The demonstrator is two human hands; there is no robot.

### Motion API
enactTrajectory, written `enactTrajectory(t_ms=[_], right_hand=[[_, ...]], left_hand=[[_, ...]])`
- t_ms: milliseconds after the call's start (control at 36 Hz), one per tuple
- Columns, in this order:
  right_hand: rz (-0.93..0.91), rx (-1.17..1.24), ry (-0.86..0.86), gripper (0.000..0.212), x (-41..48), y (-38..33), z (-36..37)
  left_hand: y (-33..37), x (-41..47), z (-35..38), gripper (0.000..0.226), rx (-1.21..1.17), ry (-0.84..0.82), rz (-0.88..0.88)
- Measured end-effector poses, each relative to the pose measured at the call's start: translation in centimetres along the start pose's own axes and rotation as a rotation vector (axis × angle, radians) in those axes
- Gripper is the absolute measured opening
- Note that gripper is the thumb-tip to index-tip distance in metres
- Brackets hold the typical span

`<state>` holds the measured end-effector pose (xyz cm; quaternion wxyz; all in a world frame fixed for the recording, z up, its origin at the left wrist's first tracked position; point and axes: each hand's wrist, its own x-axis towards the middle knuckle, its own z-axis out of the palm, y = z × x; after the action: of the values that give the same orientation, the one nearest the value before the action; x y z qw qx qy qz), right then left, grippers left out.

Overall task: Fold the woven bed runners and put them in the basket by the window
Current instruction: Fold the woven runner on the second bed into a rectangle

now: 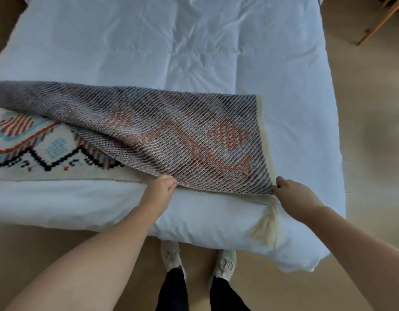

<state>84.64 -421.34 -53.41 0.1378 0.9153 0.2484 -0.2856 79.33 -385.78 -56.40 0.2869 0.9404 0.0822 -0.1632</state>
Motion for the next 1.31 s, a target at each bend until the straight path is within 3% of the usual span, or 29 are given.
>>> enactTrajectory(t_ms=[278, 667, 1000, 1306], right_hand=[[-0.043, -0.049, -0.015, 0.033, 0.9, -2.8, 1.9], [-0.136, 0.061, 0.146, 0.028, -1.4, -12.3, -13.9], [-0.189, 0.015, 0.293, 0.027, 0.1, -28.0, -27.2], [-0.232, -0.022, 0.295, 0.022, 5.0, -42.1, -34.1]], left_hand=[[-0.7, -2.0, 0.4, 0.042, 0.098, -0.074, -0.103], [-3.2, -11.5, -14.6, 0.040, 0.049, 0.079, -0.223], [-14.7, -16.2, -29.5, 0.038, 0.027, 0.209, -0.215], [-26.3, -18.0, -39.5, 0.035, -0.010, 0.287, -0.190]])
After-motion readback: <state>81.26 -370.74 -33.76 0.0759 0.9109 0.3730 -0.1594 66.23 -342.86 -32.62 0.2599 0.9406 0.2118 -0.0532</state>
